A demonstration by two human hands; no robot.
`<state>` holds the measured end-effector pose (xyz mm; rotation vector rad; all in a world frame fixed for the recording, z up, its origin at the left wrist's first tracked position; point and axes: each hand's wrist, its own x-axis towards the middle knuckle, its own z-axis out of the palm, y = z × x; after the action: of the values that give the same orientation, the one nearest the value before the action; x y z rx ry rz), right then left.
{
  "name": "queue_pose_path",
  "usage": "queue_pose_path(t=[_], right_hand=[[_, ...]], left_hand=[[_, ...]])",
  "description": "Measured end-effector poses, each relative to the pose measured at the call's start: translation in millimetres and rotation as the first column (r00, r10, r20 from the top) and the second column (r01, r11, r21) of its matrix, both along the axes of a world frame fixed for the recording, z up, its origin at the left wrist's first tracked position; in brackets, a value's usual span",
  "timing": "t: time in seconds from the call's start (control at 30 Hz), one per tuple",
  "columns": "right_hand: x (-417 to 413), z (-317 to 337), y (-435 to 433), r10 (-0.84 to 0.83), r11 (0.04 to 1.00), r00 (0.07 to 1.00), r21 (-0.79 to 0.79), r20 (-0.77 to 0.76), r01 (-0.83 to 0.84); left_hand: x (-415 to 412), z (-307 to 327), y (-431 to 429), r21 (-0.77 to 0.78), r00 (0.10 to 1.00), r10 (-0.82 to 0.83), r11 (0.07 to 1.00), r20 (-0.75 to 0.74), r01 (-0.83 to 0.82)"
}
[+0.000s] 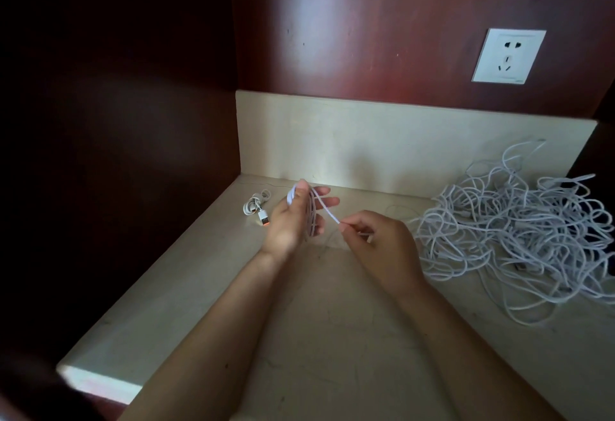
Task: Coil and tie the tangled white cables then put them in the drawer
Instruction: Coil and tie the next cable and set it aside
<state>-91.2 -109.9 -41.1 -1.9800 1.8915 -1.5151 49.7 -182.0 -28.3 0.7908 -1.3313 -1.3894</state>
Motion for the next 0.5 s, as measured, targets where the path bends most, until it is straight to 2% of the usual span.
queue_pose_path(t=[0.07,0.13,0.23,0.3,0.37,0.5], right_hand=[[3,-3,0,0.043,0.999,0.998,0.026,-0.039,-0.042],[7,-4,0,0.08,0.996,0.994,0.041,-0.08,-0.077],[10,-6,-2,0.118,0.992,0.985,0.066,-0.127,-0.11],[11,-7,-3,0.159,0.984,0.969,0.105,-0.19,-0.141],[12,-8,-4,0.205,0.975,0.947,0.137,-0.247,-0.175],[12,-6,-2,0.17,0.98,0.959,0.139,-0.225,-0.141]], left_hand=[[0,3,0,0.045,0.997,0.029,0.999,-0.065,-0.026],[1,6,-3,0.143,0.973,0.06,0.989,-0.223,-0.028],[3,13,-1,0.311,0.89,0.099,0.949,-0.444,0.049],[4,15,-2,0.329,0.882,0.155,0.944,-0.445,-0.001],[7,15,-5,0.294,0.889,0.245,0.947,-0.386,-0.133],[13,12,-11,0.234,0.888,0.389,0.913,-0.246,-0.335]])
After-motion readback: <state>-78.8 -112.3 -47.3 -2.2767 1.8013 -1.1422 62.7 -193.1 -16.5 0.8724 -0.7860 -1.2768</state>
